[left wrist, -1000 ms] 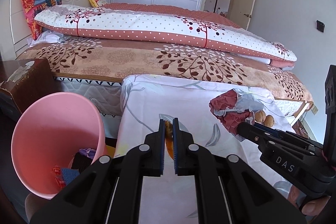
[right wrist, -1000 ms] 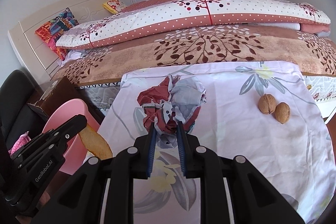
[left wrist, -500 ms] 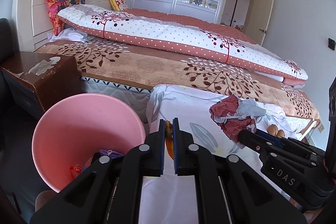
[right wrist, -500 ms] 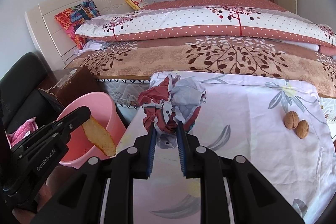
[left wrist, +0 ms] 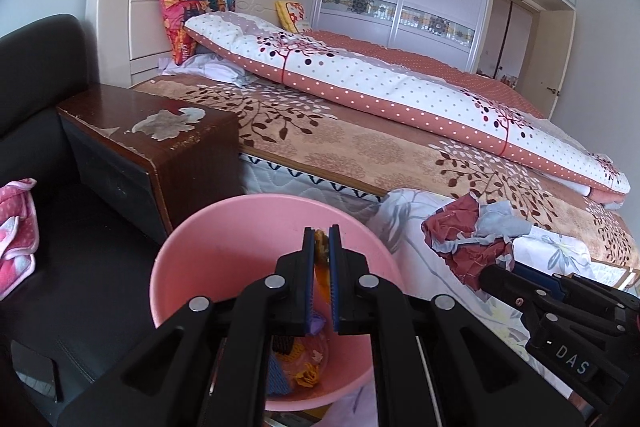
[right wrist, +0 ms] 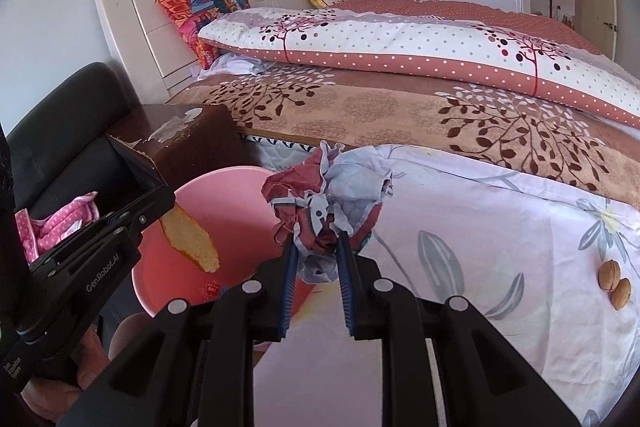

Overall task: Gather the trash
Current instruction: 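Carry the orange peel and wrapper with both tools over the pink bucket, then open both tools to drop the peel and wrapper into the bucket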

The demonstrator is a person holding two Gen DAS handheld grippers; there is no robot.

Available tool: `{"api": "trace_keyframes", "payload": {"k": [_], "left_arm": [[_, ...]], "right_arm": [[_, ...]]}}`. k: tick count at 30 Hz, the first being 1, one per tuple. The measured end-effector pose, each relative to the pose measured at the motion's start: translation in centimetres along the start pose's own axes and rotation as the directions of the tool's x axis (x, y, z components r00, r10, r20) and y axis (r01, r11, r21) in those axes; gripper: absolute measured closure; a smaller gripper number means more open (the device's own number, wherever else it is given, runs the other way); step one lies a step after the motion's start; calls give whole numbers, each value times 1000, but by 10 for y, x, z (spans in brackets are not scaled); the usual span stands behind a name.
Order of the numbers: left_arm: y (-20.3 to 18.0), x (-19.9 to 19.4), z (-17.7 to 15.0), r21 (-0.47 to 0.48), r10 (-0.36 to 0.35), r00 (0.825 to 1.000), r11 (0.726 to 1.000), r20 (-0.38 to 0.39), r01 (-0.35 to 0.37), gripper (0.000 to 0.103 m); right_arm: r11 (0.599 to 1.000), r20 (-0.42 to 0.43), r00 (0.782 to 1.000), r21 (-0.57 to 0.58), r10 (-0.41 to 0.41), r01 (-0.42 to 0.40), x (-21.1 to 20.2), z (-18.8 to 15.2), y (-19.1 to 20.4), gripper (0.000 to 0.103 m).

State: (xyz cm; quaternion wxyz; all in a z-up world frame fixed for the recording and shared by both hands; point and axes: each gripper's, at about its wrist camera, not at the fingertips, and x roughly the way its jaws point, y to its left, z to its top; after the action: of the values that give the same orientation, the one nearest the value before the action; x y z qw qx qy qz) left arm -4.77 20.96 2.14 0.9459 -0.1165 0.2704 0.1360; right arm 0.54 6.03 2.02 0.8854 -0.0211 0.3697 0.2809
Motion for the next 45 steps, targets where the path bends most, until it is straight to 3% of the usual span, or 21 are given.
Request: {"api": "trace_keyframes", "payload": {"k": [5, 14, 31, 45], "left_arm": [[20, 8, -4, -5, 59, 998, 998, -19, -60, 97], [43, 24, -17, -29, 106, 991, 994, -81, -109, 97], [59, 42, -32, -47, 128, 980, 990, -154, -137, 97], [64, 46, -36, -60, 140, 975, 987, -171, -152, 97]], "right_arm": [[999, -36, 999, -34, 28, -29, 20, 0, 21, 84], [995, -102, 993, -73, 63, -70, 47, -6, 46, 84], [992, -174, 982, -83, 80, -95, 74, -17, 57, 84], [990, -197, 977, -96, 80, -101, 82, -21, 64, 83]]}}
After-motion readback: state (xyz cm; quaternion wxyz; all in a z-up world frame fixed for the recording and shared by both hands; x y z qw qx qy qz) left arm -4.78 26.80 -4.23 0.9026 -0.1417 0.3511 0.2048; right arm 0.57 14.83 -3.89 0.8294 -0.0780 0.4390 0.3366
